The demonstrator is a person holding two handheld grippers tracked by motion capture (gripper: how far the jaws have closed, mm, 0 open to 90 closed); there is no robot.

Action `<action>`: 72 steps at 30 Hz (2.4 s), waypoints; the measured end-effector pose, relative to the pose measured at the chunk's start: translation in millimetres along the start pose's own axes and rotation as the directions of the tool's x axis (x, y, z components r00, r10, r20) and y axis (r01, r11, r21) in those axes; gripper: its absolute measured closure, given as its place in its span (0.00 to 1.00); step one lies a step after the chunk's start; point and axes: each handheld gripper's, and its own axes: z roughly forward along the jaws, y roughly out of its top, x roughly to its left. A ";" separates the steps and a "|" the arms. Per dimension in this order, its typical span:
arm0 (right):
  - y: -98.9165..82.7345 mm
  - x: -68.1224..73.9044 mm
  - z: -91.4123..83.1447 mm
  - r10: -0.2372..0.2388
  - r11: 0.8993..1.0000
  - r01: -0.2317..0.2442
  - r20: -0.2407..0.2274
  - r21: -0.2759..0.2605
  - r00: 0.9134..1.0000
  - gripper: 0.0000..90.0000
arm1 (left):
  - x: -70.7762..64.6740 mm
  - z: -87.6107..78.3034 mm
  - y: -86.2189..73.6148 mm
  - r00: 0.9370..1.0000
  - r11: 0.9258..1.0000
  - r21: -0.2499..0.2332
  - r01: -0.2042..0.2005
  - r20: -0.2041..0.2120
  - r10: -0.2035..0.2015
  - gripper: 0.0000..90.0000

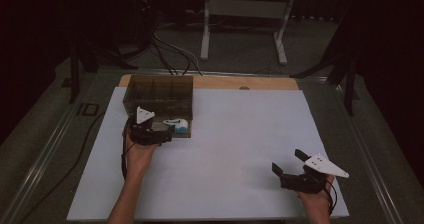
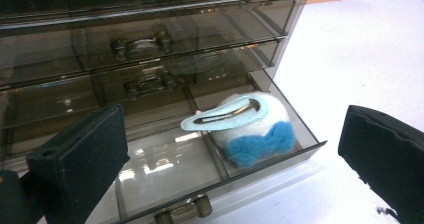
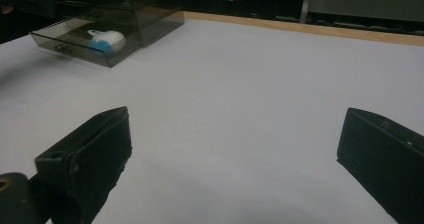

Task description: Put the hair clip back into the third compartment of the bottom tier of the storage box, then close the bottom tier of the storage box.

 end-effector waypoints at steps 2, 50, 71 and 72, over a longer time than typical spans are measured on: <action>0.1 -0.1 -0.1 0.003 1.000 -0.003 0.000 0.000 1.000 0.01 | -1.5 -0.1 -0.5 1.000 1.000 -0.001 -0.002 0.005 0.002 0.01; 0.1 -1.5 -0.9 0.004 1.000 -0.003 0.004 -0.003 1.000 0.01 | -18.5 10.2 -26.8 0.998 0.988 0.142 -0.069 0.005 0.069 0.22; 0.1 -0.9 0.0 0.003 1.000 -0.003 0.001 0.000 1.000 0.01 | -3.6 0.1 -35.0 0.999 0.985 0.166 -0.048 0.027 0.044 1.00; 0.1 -0.7 0.0 0.003 1.000 -0.003 0.001 0.000 1.000 0.01 | -3.0 0.1 -35.7 0.999 0.984 0.171 -0.049 0.025 0.045 1.00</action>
